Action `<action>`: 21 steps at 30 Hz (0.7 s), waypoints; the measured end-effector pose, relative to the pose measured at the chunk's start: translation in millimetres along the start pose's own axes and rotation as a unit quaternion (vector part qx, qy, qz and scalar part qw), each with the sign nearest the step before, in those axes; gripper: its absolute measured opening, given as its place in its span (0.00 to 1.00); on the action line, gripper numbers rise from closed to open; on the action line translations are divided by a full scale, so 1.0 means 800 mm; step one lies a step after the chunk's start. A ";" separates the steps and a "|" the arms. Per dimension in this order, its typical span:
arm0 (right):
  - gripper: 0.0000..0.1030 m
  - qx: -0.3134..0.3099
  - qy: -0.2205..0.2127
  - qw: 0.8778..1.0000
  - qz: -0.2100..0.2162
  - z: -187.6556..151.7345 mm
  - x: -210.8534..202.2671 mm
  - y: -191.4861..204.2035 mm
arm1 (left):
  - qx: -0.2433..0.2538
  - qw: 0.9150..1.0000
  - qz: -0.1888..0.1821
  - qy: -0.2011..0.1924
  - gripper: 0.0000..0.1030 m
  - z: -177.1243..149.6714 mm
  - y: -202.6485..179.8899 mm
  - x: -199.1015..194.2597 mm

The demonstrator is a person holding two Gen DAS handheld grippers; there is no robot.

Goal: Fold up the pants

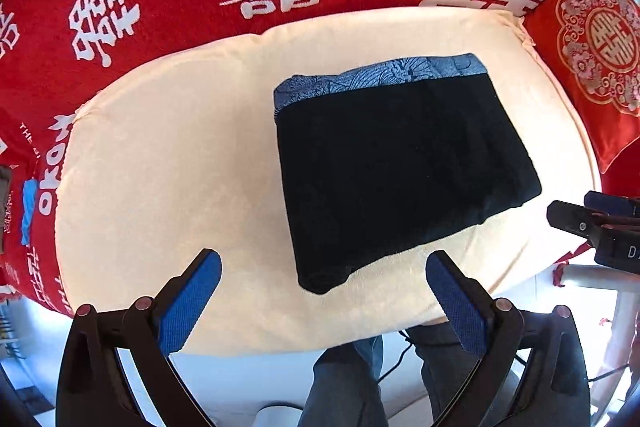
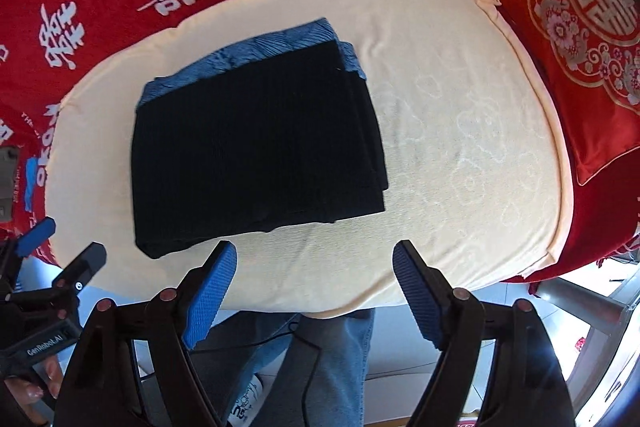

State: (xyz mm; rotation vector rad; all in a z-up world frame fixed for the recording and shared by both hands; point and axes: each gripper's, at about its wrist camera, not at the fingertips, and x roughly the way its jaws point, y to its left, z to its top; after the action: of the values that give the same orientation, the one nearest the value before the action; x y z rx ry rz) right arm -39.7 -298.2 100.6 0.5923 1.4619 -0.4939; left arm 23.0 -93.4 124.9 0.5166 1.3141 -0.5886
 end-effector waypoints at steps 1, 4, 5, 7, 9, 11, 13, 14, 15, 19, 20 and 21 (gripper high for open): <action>0.81 0.001 -0.001 1.000 0.000 -0.001 -0.005 0.004 | 0.001 1.000 0.002 -0.001 1.00 -0.002 0.002 -0.004; 0.81 0.004 0.000 1.000 0.001 -0.004 -0.019 0.016 | -0.005 1.000 0.004 -0.001 1.00 -0.005 0.009 -0.015; 0.81 0.001 0.001 1.000 -0.001 -0.004 -0.024 0.021 | -0.011 1.000 0.002 0.000 1.00 -0.005 0.012 -0.018; 0.81 -0.006 0.000 1.000 -0.006 -0.004 -0.033 0.028 | -0.018 1.000 0.001 0.002 1.00 -0.006 0.015 -0.023; 0.81 -0.013 -0.001 1.000 -0.008 -0.001 -0.039 0.034 | -0.024 1.000 0.004 0.003 1.00 -0.007 0.017 -0.028; 0.81 -0.017 0.000 1.000 -0.008 0.001 -0.044 0.037 | -0.030 1.000 0.008 0.005 1.00 -0.006 0.018 -0.032; 0.81 -0.019 0.000 1.000 -0.009 0.004 -0.050 0.039 | -0.036 0.999 0.010 0.007 1.00 -0.006 0.017 -0.035; 0.81 -0.020 -0.001 1.000 -0.008 0.006 -0.053 0.038 | -0.041 0.999 0.012 0.007 1.00 -0.005 0.016 -0.037; 0.81 -0.022 -0.001 1.000 -0.007 0.007 -0.055 0.038 | -0.044 0.999 0.014 0.008 1.00 -0.004 0.016 -0.038; 0.81 -0.038 0.007 0.999 -0.006 0.008 -0.059 0.038 | -0.065 0.998 0.011 0.015 1.00 -0.002 0.012 -0.046; 0.81 -0.043 0.008 0.999 -0.008 0.008 -0.060 0.038 | -0.066 0.998 0.014 0.016 1.00 -0.001 0.009 -0.048; 0.81 -0.046 0.009 0.999 -0.009 0.009 -0.061 0.038 | -0.065 0.998 0.019 0.016 1.00 0.000 0.008 -0.051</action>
State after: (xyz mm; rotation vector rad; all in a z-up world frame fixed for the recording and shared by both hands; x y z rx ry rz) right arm -17.8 -281.8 151.7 0.5123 1.4994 -0.4332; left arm 21.0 -84.8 165.2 0.4455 1.3597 -0.4614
